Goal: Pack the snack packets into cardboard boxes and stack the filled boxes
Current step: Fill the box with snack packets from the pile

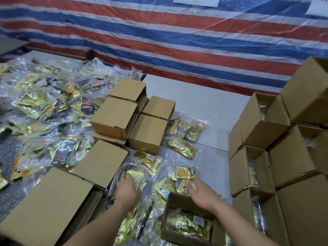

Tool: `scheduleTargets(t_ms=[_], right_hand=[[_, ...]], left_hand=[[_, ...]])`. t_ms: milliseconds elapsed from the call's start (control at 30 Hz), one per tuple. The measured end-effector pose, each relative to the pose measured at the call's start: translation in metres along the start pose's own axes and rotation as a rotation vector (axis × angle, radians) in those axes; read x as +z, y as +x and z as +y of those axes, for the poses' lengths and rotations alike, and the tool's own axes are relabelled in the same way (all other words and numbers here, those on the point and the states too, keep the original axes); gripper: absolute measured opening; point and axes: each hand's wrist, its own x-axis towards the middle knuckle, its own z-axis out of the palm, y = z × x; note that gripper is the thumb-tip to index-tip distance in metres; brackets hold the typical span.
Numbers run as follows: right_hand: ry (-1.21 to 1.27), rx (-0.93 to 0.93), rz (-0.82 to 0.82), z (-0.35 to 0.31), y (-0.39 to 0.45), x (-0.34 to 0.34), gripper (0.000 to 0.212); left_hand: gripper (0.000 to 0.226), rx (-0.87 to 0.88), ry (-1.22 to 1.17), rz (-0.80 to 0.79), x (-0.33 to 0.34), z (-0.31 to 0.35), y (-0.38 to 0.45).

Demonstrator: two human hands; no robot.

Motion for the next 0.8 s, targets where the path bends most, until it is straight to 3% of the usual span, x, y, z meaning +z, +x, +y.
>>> scheduleTargets(t_ms=[100, 233, 333, 467, 600, 800], right_hand=[[-0.016, 0.006, 0.022, 0.004, 0.002, 0.003, 0.068], [0.17, 0.013, 0.048, 0.006, 0.006, -0.003, 0.072], [0.24, 0.011, 0.081, 0.005, 0.007, -0.006, 0.075], [0.302, 0.001, 0.108, 0.002, 0.01, -0.007, 0.065], [0.344, -0.01, 0.115, -0.003, 0.007, -0.003, 0.054], [0.411, -0.054, 0.172, -0.016, -0.004, -0.005, 0.028]], left_hand=[[0.082, 0.008, -0.118, 0.03, -0.012, 0.002, -0.008], [0.073, 0.09, -0.333, 0.109, -0.036, 0.002, -0.023], [0.043, 0.141, -0.494, 0.113, -0.053, 0.006, -0.037], [0.024, 0.102, -0.636, 0.019, -0.064, 0.015, -0.041], [0.037, 0.02, -0.775, -0.08, -0.068, 0.016, -0.043], [0.032, 0.085, -0.838, -0.099, -0.085, 0.027, -0.072]])
